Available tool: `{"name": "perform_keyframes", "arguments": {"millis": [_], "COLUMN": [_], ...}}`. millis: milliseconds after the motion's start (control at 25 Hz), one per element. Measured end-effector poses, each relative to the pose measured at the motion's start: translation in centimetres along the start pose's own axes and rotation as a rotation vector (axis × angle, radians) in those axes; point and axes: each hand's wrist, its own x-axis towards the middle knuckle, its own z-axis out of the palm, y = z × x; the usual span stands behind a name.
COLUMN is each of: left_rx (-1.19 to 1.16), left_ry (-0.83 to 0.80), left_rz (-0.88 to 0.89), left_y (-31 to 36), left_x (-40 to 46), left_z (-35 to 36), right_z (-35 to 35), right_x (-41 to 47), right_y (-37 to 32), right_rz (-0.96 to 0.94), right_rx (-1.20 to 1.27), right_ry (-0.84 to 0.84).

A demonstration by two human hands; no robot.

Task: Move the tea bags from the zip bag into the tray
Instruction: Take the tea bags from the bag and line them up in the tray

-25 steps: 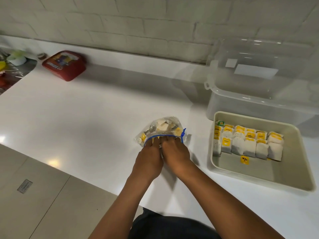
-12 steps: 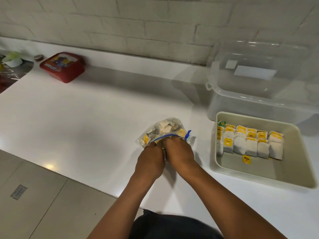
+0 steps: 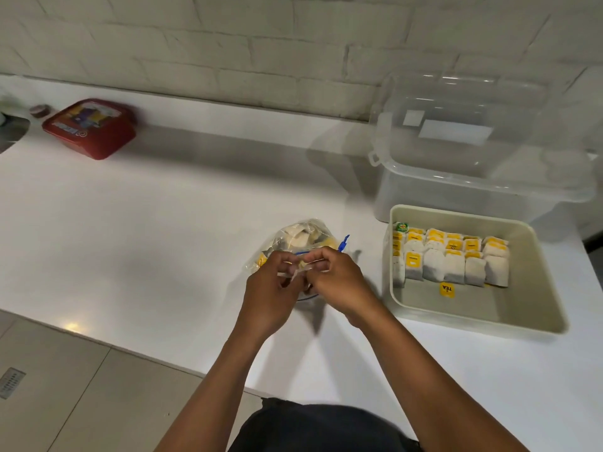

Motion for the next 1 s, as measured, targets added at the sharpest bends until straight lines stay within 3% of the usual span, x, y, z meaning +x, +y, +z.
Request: {"name": "perform_keyframes", "arguments": {"millis": [160,400,520,640,720,840,1000], "left_rx": [0.039,0.096,0.133,0.179,0.213,0.333,0.313], "left_ry": [0.011,0.017,-0.01,-0.128,-0.18,-0.097,0.005], "left_rz": [-0.024,-0.108,-0.068,0.082,0.113,0.079,0.042], "left_y": [-1.0,-2.0,-2.2,-1.8,-1.6,-2.0,-2.8], "left_x": [0.2,0.2,-0.2,-0.6,-0.7,-0.4,-0.4], "left_z": [-0.1,-1.1,-1.4,-1.6,-1.5,-1.6,-2.2], "right_z": [0.4,-0.3,-0.6,-1.1,-0.9,0.0,2.0], "right_x": [0.0,-0.2,-0.5,-0.9,-0.8,-0.1,2.5], "right_y": [0.6,0.7,0.7,0.2,-0.1,0.2,0.6], "right_rz": [0.009,-0.038,-0.113,-0.159,-0.165,-0.234,-0.267], "right_rx": [0.093,0.006,-0.198,-0.304,-0.303,-0.448,-0.763], "right_ry": [-0.038,0.054,0.083,-0.071,-0.082,0.074,-0.027]}}
